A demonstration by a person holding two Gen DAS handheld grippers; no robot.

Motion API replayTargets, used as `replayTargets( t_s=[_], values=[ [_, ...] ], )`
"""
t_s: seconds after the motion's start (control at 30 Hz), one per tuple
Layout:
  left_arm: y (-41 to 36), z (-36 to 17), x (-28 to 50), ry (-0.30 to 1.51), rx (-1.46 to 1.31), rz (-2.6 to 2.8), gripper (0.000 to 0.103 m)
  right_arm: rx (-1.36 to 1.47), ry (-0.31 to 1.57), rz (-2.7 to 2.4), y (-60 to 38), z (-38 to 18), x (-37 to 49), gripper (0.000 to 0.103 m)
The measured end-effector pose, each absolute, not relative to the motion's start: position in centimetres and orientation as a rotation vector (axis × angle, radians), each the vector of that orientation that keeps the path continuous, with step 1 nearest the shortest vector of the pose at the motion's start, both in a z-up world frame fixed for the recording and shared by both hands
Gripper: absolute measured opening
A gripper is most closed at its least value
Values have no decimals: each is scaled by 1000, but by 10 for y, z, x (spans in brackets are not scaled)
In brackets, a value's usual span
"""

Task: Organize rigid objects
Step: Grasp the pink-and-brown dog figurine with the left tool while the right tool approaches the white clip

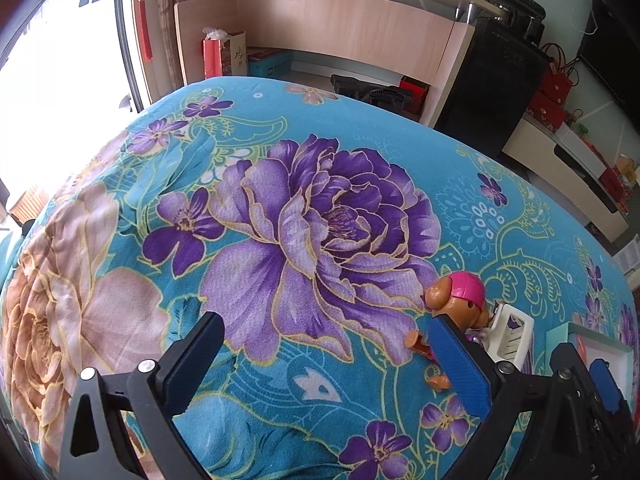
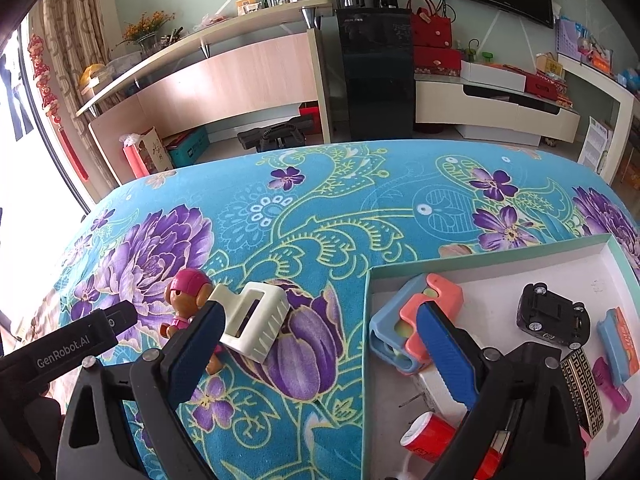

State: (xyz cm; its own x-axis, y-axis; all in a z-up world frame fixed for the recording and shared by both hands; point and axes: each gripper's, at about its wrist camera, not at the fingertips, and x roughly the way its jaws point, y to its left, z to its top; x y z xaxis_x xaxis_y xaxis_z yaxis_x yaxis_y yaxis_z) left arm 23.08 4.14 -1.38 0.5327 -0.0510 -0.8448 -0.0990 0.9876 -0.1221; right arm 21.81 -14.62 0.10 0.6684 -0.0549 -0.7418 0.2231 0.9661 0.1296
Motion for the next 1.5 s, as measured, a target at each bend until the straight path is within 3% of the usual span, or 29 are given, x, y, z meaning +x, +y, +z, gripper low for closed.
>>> replayTargets(
  t_s=[0.8,1.0,1.27,1.5],
  values=[
    [-6,-39,245,1030,-121,-151,102,256,796,-204,-177,16,228,97],
    [-11,-35,241,1022,-132,-221,79,255,800,-204,-175,15,228,97],
    [-18,-32,239,1032,-156,-290,37,251,807,-204,-174,14,228,97],
    [3,-29,237,1034,-184,-211,32,231,818,-195,-168,9,231,97]
  ],
)
